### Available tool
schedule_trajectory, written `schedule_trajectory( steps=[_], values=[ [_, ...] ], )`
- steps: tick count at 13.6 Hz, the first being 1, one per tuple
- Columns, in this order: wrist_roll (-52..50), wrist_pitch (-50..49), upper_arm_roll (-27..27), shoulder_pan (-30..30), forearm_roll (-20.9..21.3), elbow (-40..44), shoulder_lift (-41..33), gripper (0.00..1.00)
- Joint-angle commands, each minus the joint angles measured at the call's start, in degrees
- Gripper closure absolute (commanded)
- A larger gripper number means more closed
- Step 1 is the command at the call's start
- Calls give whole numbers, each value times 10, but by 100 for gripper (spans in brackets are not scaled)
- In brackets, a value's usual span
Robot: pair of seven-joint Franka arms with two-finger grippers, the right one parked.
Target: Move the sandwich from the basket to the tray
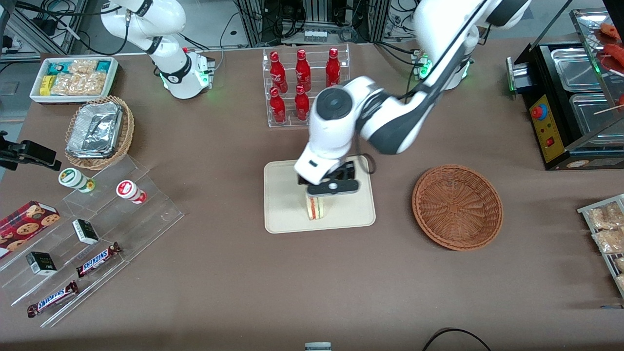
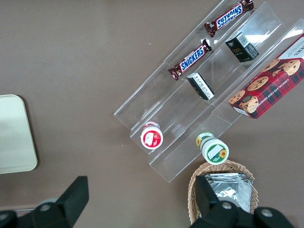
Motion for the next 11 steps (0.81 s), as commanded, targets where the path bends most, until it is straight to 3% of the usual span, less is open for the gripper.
schedule_trajectory(
  steps=[1, 5, 11],
  values=[
    [-11, -59, 1, 41, -12, -19, -69, 0],
    [3, -142, 0, 108, -14, -23, -134, 0],
    [166, -227, 1, 212, -67, -56, -222, 0]
  ],
)
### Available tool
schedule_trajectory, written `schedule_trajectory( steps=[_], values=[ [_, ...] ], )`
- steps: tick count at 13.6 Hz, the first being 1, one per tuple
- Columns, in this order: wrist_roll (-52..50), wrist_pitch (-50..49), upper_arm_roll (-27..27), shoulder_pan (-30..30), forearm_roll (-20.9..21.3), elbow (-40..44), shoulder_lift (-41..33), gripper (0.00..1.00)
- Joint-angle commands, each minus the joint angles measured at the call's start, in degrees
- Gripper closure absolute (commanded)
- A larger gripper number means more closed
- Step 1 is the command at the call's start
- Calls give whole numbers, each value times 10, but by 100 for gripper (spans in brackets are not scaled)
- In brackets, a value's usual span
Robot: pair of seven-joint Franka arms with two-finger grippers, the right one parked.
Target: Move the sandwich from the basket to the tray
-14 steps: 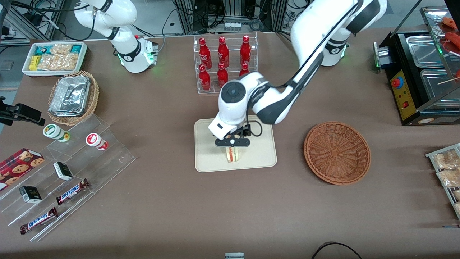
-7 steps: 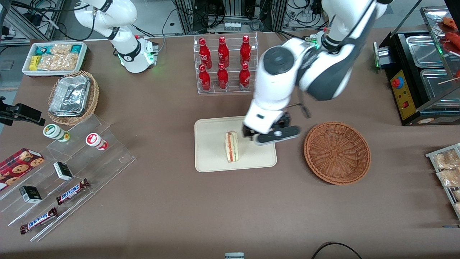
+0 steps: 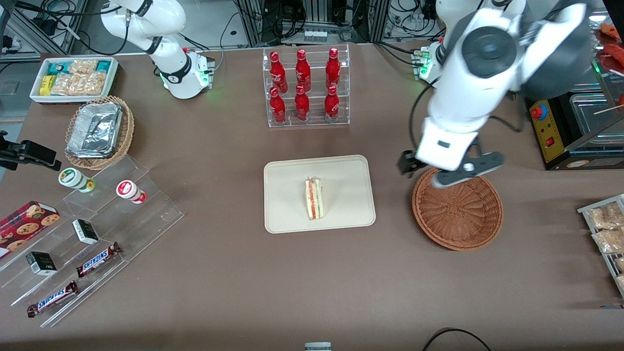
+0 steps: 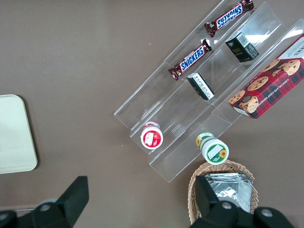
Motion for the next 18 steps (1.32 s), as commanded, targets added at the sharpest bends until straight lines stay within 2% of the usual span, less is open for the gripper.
schedule_trajectory(
  steps=[1, 3, 6, 9, 12, 18],
  values=[
    [70, -12, -2, 52, -27, -53, -59, 0],
    [125, -32, 9, 67, -42, -61, -83, 0],
    [238, -70, 70, 60, -66, -68, -113, 0],
    [306, -81, 109, 59, -66, -87, -136, 0],
    [391, -77, 177, 43, -67, -121, -169, 0],
    [420, -73, 202, 48, -77, -118, -170, 0]
  ],
)
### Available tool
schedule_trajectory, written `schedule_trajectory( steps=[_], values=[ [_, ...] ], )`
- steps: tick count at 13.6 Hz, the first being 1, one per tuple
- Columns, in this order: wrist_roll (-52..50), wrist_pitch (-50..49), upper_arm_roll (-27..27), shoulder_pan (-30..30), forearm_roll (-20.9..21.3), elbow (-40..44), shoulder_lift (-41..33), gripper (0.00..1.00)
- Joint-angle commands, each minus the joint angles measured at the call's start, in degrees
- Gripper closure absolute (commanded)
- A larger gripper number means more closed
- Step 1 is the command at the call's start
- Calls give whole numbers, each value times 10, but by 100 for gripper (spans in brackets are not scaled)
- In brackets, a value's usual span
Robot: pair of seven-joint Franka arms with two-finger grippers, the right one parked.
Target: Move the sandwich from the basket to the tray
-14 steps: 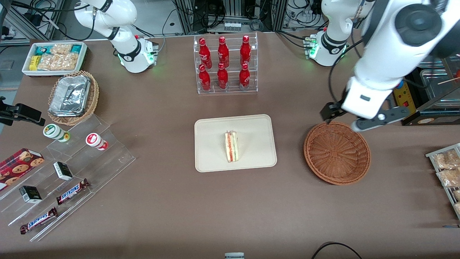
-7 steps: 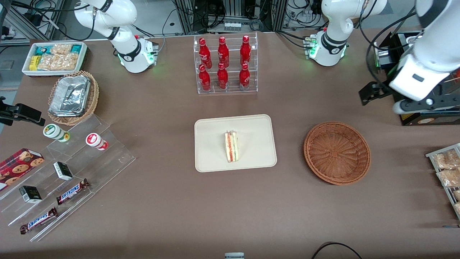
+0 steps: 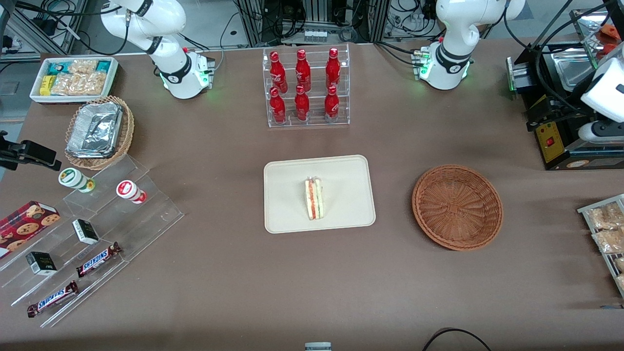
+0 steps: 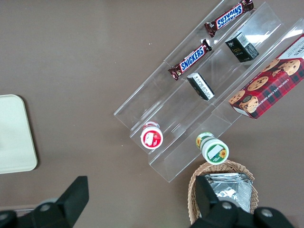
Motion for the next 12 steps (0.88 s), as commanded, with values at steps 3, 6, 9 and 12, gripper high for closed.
schedule_trajectory(
  steps=[3, 6, 9, 12],
  values=[
    [3, 6, 7, -5, -15, -6, -8, 0],
    [-2, 1, 7, -5, -11, 5, -3, 0],
    [5, -1, 9, -5, -9, 8, -3, 0],
    [8, -2, 18, -5, -10, 11, -3, 0]
  ],
)
